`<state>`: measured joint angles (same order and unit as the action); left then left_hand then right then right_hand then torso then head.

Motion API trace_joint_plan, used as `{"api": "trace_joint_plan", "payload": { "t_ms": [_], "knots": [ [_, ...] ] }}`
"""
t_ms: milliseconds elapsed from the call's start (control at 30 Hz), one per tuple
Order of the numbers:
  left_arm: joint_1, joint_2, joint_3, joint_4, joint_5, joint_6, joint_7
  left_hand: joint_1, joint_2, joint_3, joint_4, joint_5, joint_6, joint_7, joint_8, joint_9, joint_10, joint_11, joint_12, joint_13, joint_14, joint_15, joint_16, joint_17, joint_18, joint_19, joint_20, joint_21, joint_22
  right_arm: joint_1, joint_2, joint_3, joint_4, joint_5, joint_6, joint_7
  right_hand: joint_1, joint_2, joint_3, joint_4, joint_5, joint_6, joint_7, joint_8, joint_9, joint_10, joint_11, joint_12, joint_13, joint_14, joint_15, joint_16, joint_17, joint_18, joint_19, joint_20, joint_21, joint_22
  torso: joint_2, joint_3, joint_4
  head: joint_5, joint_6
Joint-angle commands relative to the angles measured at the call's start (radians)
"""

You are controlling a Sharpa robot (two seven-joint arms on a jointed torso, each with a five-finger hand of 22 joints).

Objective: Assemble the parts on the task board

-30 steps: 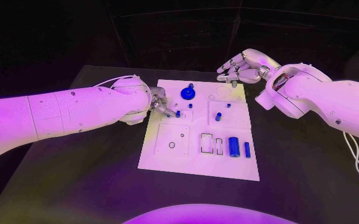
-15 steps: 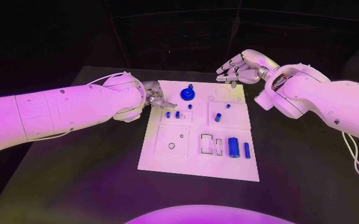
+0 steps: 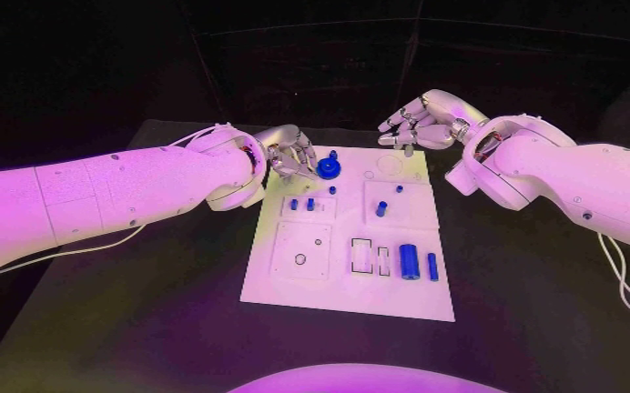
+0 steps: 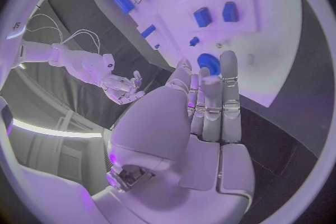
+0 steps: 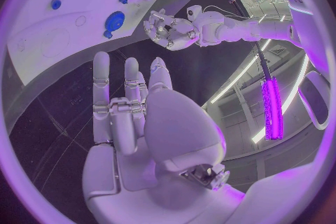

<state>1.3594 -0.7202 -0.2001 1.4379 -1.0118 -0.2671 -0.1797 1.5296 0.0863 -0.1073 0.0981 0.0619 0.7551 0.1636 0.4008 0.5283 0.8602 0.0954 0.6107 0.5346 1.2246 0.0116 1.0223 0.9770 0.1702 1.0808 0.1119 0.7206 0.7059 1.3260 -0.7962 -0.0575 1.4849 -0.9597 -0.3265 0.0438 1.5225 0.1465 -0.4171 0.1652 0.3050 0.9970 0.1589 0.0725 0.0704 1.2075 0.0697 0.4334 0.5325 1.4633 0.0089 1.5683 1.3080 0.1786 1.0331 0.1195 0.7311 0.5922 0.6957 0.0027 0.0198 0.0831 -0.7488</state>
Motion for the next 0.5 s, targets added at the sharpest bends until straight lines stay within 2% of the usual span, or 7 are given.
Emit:
{"api": "trace_joint_plan", "payload": {
  "t_ms": [33, 133, 200, 300, 433, 500],
  "knots": [
    [-0.007, 0.031, -0.002, -0.034, -0.060, -0.029, 0.246, 0.041, -0.026, 0.015, -0.026, 0.000, 0.038, -0.001, -0.061, -0.092, 0.007, 0.011, -0.081, -0.099, -0.040, 0.009, -0.066, -0.081, 0.011, 0.000, 0.014, -0.046, -0.033, 0.002, 0.003, 0.001, 0.000, -0.002, -0.009, 0.005, 0.007, 0.008, -0.001, 0.002, 0.000, -0.009, -0.001, 0.001, 0.001, -0.005, 0.003, 0.003, 0.000, 0.107, 0.006, 0.002, 0.263, 0.003, 0.008, 0.001, -0.004, 0.001, 0.001, -0.0010, -0.0012, -0.006, 0.004],
    [-0.014, 0.062, -0.005, -0.068, -0.131, -0.023, 0.290, 0.058, -0.040, 0.027, -0.042, 0.001, 0.065, -0.003, -0.095, -0.144, 0.008, 0.007, -0.128, -0.157, -0.054, 0.009, -0.095, -0.124, 0.011, 0.009, 0.013, -0.061, -0.044, 0.002, 0.005, 0.001, 0.000, -0.002, -0.012, 0.006, 0.009, 0.009, -0.001, 0.001, 0.001, -0.011, -0.001, 0.001, 0.000, -0.008, 0.003, 0.002, 0.000, 0.107, 0.006, 0.002, 0.263, 0.003, 0.007, 0.002, -0.005, 0.001, 0.001, -0.0007, -0.0032, -0.008, 0.007],
    [-0.019, 0.084, -0.007, -0.094, -0.185, -0.016, 0.309, 0.058, -0.052, 0.034, -0.050, 0.001, 0.091, -0.008, -0.120, -0.186, 0.024, 0.008, -0.161, -0.204, -0.028, 0.007, -0.078, -0.125, 0.013, 0.030, 0.010, -0.064, -0.049, 0.002, 0.006, 0.001, 0.000, -0.002, -0.014, 0.007, 0.010, 0.009, -0.002, 0.001, 0.001, -0.011, -0.001, 0.001, 0.000, -0.008, 0.003, 0.002, 0.000, 0.107, 0.006, 0.002, 0.263, 0.003, 0.007, 0.002, -0.006, 0.001, 0.001, -0.0007, -0.0022, -0.011, 0.008],
    [-0.024, 0.117, -0.009, -0.133, -0.260, 0.000, 0.324, 0.048, -0.068, 0.049, -0.060, 0.001, 0.135, -0.012, -0.158, -0.248, 0.052, 0.003, -0.211, -0.279, 0.042, 0.003, 0.000, -0.075, 0.012, 0.074, 0.006, -0.059, -0.051, 0.002, 0.008, 0.001, -0.001, -0.002, -0.017, 0.008, 0.011, 0.009, -0.002, 0.001, 0.002, -0.012, 0.000, 0.001, 0.000, -0.009, 0.003, 0.001, 0.000, 0.107, 0.007, 0.002, 0.263, 0.002, 0.007, 0.002, -0.006, 0.001, 0.000, -0.0006, -0.0011, -0.015, 0.010],
    [-0.031, 0.157, -0.011, -0.183, -0.351, 0.034, 0.319, 0.036, -0.080, 0.066, -0.069, 0.002, 0.162, -0.019, -0.182, -0.290, 0.058, 0.000, -0.249, -0.331, 0.132, -0.001, 0.127, 0.031, 0.013, 0.131, 0.000, -0.034, -0.038, 0.002, 0.011, 0.001, -0.001, -0.002, -0.019, 0.009, 0.012, 0.009, -0.002, 0.001, 0.003, -0.012, 0.000, 0.000, 0.000, -0.011, 0.004, 0.000, -0.001, 0.107, 0.007, 0.002, 0.263, 0.002, 0.006, 0.002, -0.007, 0.001, 0.001, -0.0014, -0.0039, -0.016, 0.012],
    [-0.033, 0.171, -0.012, -0.200, -0.381, 0.051, 0.313, 0.031, -0.083, 0.079, -0.072, 0.002, 0.174, -0.021, -0.190, -0.305, 0.068, -0.002, -0.260, -0.350, 0.167, -0.003, 0.183, 0.081, 0.003, 0.175, -0.003, 0.032, 0.022, 0.002, 0.012, 0.001, -0.001, -0.002, -0.019, 0.009, 0.012, 0.009, -0.002, 0.001, 0.003, -0.012, 0.000, 0.000, 0.000, -0.011, 0.004, 0.000, -0.001, 0.107, 0.007, 0.002, 0.263, 0.002, 0.006, 0.002, -0.007, 0.001, 0.001, -0.0018, -0.0045, -0.017, 0.012]
  ]
}}
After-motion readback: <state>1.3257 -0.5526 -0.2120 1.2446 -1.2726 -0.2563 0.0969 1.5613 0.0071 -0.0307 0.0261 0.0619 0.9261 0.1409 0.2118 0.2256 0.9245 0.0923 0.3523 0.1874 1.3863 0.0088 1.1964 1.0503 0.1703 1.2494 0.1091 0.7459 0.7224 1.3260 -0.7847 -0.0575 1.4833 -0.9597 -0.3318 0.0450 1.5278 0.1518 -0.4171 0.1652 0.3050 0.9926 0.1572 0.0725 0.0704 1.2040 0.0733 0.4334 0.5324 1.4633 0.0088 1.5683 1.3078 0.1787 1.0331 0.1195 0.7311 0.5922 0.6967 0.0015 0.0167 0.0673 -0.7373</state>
